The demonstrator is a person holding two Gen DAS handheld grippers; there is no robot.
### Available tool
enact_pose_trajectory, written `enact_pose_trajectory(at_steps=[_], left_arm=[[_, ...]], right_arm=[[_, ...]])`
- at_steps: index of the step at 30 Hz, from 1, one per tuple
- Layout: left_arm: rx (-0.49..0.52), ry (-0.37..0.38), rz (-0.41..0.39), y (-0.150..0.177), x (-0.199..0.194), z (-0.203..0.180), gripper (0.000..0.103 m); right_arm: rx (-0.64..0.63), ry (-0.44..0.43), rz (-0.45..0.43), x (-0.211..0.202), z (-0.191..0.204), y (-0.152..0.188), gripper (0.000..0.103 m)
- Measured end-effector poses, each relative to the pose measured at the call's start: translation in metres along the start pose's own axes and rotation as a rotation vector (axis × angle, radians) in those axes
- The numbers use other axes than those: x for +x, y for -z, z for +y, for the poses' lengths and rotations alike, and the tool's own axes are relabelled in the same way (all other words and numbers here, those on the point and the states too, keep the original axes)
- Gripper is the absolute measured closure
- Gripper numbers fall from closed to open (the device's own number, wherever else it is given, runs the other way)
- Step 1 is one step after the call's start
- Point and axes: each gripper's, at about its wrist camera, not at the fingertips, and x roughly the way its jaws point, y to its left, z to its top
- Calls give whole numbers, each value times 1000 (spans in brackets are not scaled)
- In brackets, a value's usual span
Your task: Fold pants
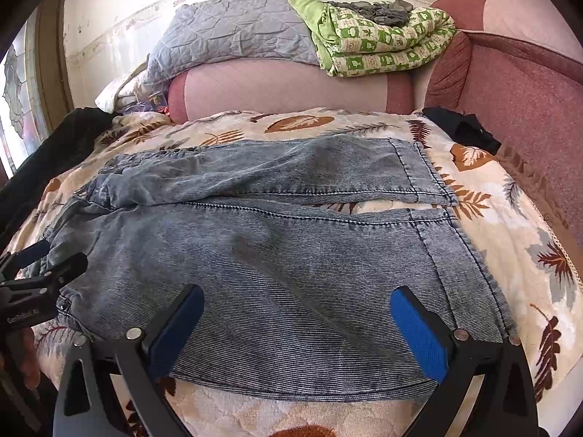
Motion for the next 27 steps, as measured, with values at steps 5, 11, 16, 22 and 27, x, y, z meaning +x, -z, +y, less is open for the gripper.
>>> enact_pose_trajectory(at_steps=[5,11,16,22,27], left_arm=[[2,-1,1,0,0,1,0],[2,-1,1,1,1,0,0],[1,-1,1,1,1,0,0],[0,-4,3,2,2,0,0],[-9,12,12,2,2,4,0]], right_arm=[[9,-6,13,0,0,0,0],[26,-23,26,0,-1,0,0],[9,-6,17,0,0,0,0],[-2,8,13,0,-1,1,0],[15,5,9,-2,-5,0,0]])
